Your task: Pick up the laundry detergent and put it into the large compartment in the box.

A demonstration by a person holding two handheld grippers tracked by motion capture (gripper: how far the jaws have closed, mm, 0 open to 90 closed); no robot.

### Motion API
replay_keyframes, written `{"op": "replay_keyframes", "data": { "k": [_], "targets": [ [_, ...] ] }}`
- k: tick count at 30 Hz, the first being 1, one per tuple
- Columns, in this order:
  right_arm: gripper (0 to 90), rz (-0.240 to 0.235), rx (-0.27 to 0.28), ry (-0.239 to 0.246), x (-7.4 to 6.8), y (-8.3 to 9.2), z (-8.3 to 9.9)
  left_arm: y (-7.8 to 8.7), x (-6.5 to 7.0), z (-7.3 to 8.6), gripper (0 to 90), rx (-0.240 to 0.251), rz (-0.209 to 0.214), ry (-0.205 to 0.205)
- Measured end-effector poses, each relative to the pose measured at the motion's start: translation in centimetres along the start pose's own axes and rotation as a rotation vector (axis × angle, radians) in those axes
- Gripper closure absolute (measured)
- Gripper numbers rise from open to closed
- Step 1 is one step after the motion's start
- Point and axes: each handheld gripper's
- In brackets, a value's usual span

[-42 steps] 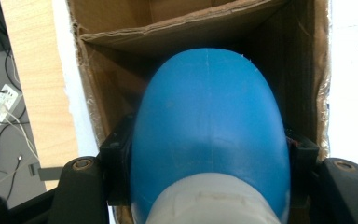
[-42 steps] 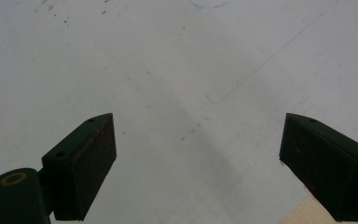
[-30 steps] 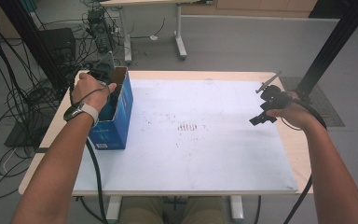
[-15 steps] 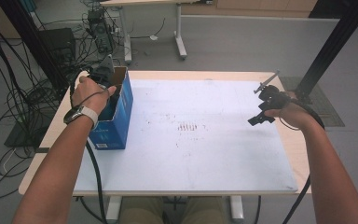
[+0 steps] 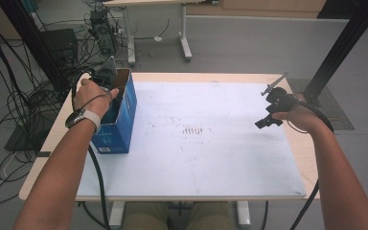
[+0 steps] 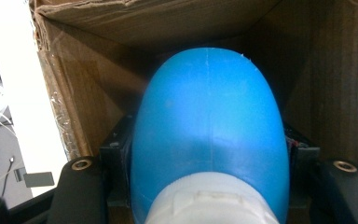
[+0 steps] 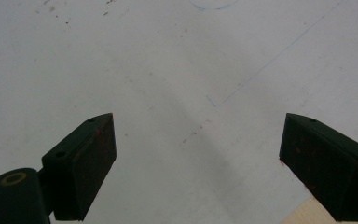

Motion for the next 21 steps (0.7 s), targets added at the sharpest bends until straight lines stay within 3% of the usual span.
{"op": "replay_keyframes", "data": {
  "k": [21],
  "targets": [
    [10.7, 0.007, 0.003, -0.004, -0.19, 0.17, 0.17, -0.02, -0.28, -0.09, 37.3, -0.006, 0.006, 0.003]
  ]
}}
Point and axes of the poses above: each handheld gripper's, and its own axes: y roughly backward along the jaws, z roughly out of its underside, x roughly to its right, and after that the axes turned 10 degrees about y, right-handed
